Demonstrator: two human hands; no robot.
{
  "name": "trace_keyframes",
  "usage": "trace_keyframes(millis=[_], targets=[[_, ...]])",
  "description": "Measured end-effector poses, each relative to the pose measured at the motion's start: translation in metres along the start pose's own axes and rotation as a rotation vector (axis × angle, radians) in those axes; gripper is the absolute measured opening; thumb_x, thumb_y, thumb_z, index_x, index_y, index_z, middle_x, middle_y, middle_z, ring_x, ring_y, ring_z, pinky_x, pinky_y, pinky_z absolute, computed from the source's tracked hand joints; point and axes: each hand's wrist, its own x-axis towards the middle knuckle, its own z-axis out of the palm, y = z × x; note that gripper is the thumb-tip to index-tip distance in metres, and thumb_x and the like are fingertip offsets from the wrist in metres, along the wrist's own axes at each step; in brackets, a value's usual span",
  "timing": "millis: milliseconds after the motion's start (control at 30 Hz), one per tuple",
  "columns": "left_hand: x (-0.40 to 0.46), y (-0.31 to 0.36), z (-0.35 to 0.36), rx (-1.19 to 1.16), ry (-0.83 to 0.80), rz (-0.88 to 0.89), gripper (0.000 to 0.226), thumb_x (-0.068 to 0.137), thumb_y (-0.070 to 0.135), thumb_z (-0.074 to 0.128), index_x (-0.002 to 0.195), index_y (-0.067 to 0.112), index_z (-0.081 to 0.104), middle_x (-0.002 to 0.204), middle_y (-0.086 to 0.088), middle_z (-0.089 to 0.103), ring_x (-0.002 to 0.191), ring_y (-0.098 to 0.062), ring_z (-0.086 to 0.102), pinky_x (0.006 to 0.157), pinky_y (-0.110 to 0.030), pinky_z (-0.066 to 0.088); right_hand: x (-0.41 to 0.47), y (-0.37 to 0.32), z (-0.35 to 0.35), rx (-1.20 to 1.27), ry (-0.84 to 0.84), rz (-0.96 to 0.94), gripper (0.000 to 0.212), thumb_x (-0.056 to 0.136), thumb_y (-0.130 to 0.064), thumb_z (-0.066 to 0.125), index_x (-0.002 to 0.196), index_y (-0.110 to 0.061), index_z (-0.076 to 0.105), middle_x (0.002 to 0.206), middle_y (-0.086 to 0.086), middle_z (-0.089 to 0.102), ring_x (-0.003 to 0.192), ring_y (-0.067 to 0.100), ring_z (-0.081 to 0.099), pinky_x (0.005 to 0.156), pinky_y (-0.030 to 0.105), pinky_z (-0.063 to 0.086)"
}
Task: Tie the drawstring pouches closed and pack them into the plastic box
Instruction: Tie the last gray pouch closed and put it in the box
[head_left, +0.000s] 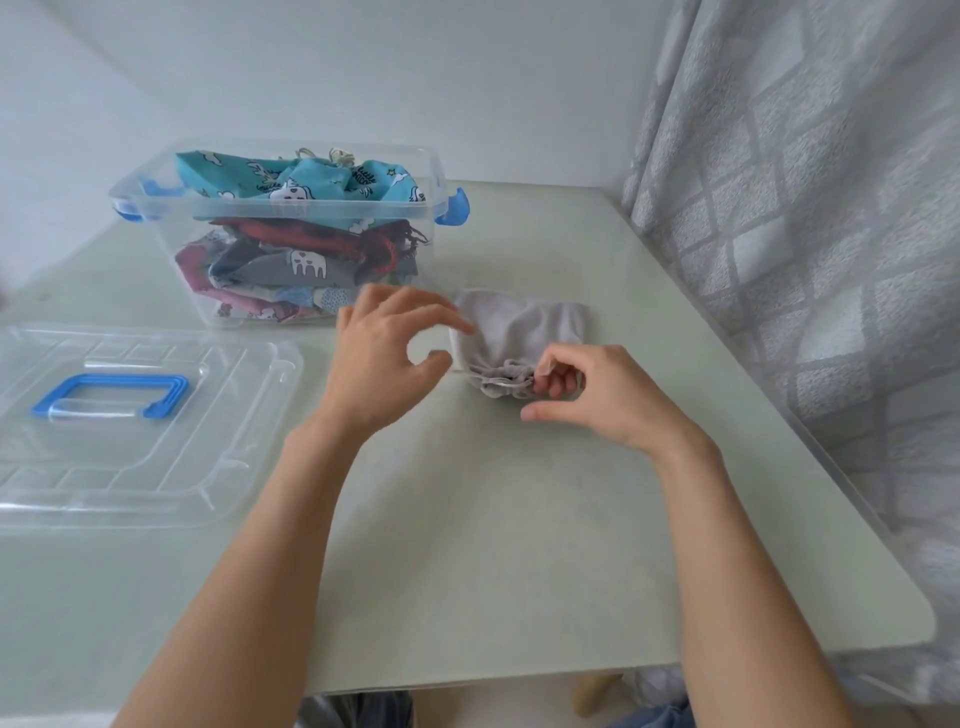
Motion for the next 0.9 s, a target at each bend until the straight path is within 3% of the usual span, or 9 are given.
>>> trace_keyframes(millis=[100,233,333,433,600,733,833,900], targets=[[-0.001,-0.004,0.006,-0.084,-0.234,0.130,0.027,0.073,0.040,0.054,0.094,0.032,0.069,0.097,0.016,0.066,0.095,-0.012,0.053,0.086,-0.026,0.039,0.002,0.005,0.001,-0.028,0.020,-0.025,0.028,0.064,-0.023,0.085,0.072,-0.023,0.059,0.070,-0.006,0.060,0.069,0.016,0.056,0.069,0.034,0.046],[-0.002,-0.007,0.010,-0.129,-0.218,0.055,0.014,0.073,0.031,0.078,0.082,0.036,0.069,0.080,0.015,0.069,0.077,0.001,0.058,0.079,-0.031,0.049,0.004,0.006,0.003,-0.094,0.065,-0.082,0.018,0.070,-0.019,0.081,0.076,-0.020,0.064,0.072,-0.008,0.060,0.071,0.017,0.058,0.069,0.035,0.047],[-0.002,-0.001,0.004,-0.291,-0.138,-0.011,0.006,0.075,0.023,0.077,0.077,0.026,0.073,0.072,0.008,0.071,0.067,-0.001,0.062,0.071,-0.023,0.050,0.004,0.003,0.001,0.078,0.096,-0.091,0.016,0.075,-0.017,0.078,0.075,-0.023,0.063,0.073,-0.010,0.064,0.069,0.005,0.059,0.071,0.022,0.046],[-0.002,-0.001,-0.002,-0.401,-0.097,-0.081,0.005,0.075,0.021,0.076,0.074,0.024,0.072,0.062,0.015,0.067,0.060,-0.001,0.062,0.065,-0.016,0.050,0.004,0.000,-0.003,0.287,0.132,-0.086,0.017,0.082,-0.013,0.070,0.075,-0.022,0.059,0.069,-0.009,0.066,0.065,0.002,0.060,0.070,0.015,0.047],[-0.003,-0.017,-0.006,-0.315,-0.130,-0.148,0.008,0.068,0.043,0.068,0.068,0.035,0.066,0.064,0.018,0.065,0.063,-0.001,0.061,0.066,-0.028,0.050,0.002,0.013,-0.016,0.395,0.133,-0.008,0.022,0.088,-0.010,0.063,0.072,-0.019,0.051,0.052,-0.004,0.059,0.049,0.010,0.048,0.048,0.020,0.040],[-0.003,-0.016,-0.003,-0.235,-0.167,-0.153,0.019,0.062,0.053,0.057,0.070,0.037,0.063,0.068,0.019,0.064,0.070,-0.003,0.061,0.071,-0.036,0.052,0.000,0.016,-0.016,0.341,0.125,0.013,0.024,0.088,-0.011,0.063,0.070,-0.021,0.051,0.055,-0.004,0.056,0.047,0.001,0.043,0.052,0.013,0.032],[-0.004,-0.014,0.001,-0.294,-0.251,-0.216,0.012,0.068,0.039,0.063,0.069,0.027,0.062,0.070,0.010,0.067,0.070,-0.009,0.065,0.074,-0.038,0.052,-0.001,0.012,-0.017,0.401,0.143,0.053,0.019,0.083,-0.018,0.068,0.069,-0.022,0.056,0.061,-0.009,0.053,0.054,0.008,0.037,0.053,0.019,0.030],[-0.005,-0.012,0.006,-0.341,-0.300,-0.250,0.011,0.081,0.022,0.065,0.071,0.021,0.060,0.073,0.006,0.066,0.069,-0.013,0.067,0.064,-0.037,0.055,-0.001,0.002,-0.016,0.523,0.119,0.046,0.014,0.079,-0.020,0.064,0.070,-0.018,0.054,0.082,-0.005,0.063,0.051,0.007,0.032,0.048,0.018,0.026]])
